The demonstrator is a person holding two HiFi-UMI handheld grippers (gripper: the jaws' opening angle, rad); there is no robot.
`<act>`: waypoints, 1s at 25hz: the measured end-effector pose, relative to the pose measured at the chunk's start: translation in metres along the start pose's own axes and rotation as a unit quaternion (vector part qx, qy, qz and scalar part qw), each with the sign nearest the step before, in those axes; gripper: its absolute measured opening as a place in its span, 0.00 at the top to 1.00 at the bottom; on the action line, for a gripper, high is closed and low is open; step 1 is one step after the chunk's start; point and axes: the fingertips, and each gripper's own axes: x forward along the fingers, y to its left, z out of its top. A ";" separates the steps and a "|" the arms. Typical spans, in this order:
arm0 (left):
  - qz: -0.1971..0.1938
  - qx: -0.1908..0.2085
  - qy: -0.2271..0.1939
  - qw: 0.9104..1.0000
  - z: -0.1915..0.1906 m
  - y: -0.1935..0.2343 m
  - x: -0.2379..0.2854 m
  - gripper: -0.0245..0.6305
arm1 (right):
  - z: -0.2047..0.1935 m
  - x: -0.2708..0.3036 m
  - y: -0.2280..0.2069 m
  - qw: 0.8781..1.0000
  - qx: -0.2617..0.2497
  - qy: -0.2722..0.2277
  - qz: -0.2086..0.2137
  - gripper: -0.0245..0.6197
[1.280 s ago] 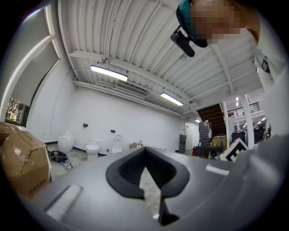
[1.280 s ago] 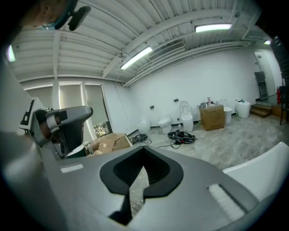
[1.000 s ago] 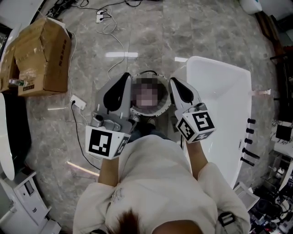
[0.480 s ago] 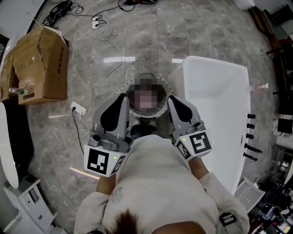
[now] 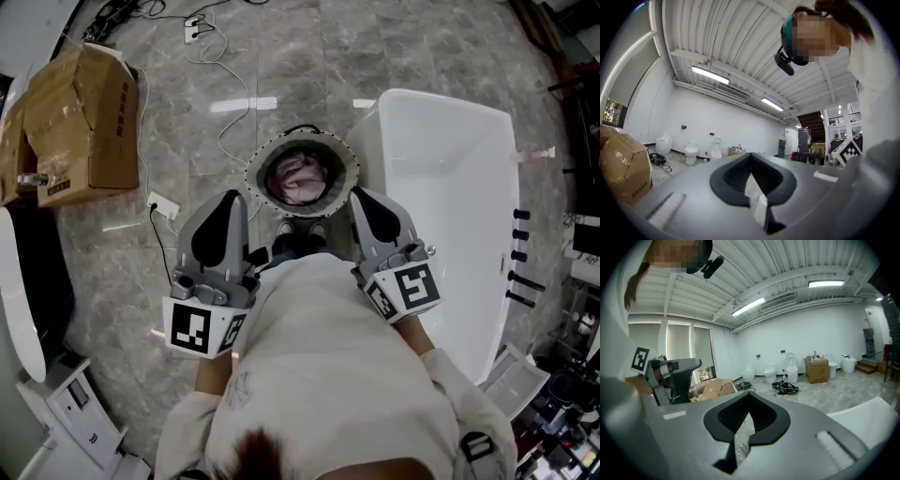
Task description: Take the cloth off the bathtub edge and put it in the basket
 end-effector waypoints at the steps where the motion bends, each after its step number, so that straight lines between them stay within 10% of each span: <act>1: 0.005 0.001 0.001 1.000 0.000 0.003 -0.004 0.94 | 0.000 -0.001 0.002 1.000 0.001 0.000 -0.001 0.96; 25: 0.022 -0.001 0.000 1.000 0.002 0.020 -0.025 0.94 | -0.001 -0.010 0.015 1.000 0.003 -0.003 -0.017 0.96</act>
